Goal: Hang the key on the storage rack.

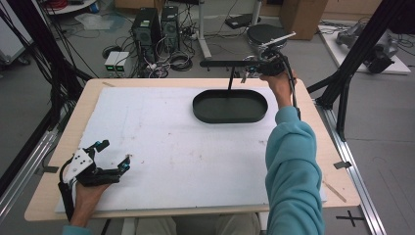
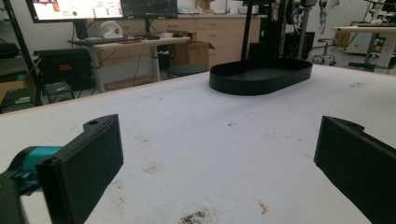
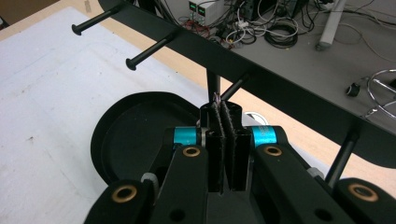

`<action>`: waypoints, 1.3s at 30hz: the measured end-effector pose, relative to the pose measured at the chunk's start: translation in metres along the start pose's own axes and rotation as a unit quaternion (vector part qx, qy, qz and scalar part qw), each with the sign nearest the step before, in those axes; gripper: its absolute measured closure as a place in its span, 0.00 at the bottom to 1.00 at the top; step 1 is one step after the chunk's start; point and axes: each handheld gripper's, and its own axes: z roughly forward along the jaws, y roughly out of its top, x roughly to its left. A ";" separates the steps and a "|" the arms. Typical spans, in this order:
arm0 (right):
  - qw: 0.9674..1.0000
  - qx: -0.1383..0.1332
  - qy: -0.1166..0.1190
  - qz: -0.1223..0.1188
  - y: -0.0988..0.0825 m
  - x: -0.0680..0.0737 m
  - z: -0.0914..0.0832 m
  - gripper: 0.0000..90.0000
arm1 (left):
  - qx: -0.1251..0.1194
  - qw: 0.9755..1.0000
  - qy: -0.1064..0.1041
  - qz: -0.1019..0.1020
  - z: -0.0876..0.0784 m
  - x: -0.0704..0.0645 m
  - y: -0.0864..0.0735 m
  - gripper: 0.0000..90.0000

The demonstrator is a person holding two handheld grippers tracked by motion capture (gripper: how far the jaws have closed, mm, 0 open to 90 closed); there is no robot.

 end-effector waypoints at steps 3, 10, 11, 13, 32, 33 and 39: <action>1.000 -0.002 -0.003 0.000 0.000 -0.001 0.002 0.98 | 0.000 1.000 0.000 0.000 0.000 0.000 0.000 0.02; 1.000 -0.002 -0.014 -0.006 -0.001 -0.002 0.007 0.99 | 0.000 1.000 0.000 0.000 0.000 0.000 0.000 0.02; 1.000 -0.005 -0.015 -0.004 -0.001 -0.002 0.006 0.99 | 0.001 1.000 0.001 0.001 0.000 0.000 0.000 0.02; 1.000 -0.009 -0.016 -0.002 -0.001 -0.003 0.004 0.99 | 0.001 1.000 0.000 0.001 0.000 0.000 0.000 0.02; 0.995 -0.099 -0.023 -0.007 -0.001 0.035 -0.050 0.09 | 0.000 1.000 0.000 0.000 0.000 0.000 0.000 0.02; 0.994 -0.108 -0.017 -0.011 -0.005 0.039 -0.054 0.00 | 0.001 1.000 0.000 0.000 0.000 0.000 0.000 0.02; 0.990 -0.133 0.015 -0.045 -0.027 0.061 -0.083 0.01 | 0.001 1.000 0.000 0.000 0.000 0.000 0.000 0.02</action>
